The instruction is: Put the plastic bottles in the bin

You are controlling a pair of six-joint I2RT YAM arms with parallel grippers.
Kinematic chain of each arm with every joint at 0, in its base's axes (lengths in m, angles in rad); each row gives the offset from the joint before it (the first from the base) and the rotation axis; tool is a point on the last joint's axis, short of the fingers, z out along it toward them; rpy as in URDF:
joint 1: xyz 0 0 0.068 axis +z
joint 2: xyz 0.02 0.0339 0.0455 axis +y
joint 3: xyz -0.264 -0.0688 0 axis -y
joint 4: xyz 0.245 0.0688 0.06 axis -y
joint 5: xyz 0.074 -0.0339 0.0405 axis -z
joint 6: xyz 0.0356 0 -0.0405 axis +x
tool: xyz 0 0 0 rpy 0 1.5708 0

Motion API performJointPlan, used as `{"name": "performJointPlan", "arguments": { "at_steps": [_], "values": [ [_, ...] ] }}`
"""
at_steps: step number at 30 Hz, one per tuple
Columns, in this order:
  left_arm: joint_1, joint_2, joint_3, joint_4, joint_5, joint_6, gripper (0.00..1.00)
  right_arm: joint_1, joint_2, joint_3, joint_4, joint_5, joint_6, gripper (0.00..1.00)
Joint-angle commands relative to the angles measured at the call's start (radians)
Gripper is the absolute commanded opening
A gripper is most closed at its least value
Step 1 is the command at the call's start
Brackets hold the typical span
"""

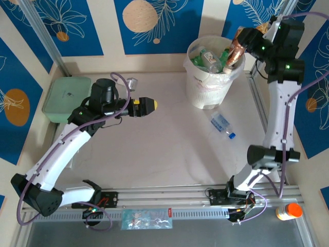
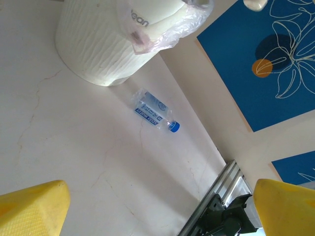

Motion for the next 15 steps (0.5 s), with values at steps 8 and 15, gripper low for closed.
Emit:
{"name": "performJointPlan", "arguments": {
  "at_steps": [8,15],
  "values": [
    [0.023,0.032,0.045,0.014,0.031,0.029,0.96,-0.046,0.315,0.382,-0.159,0.095,0.0,0.51],
    [0.027,0.042,0.039,0.014,0.03,0.034,0.95,-0.045,0.395,0.381,-0.143,0.131,-0.038,0.5]
  ]
}}
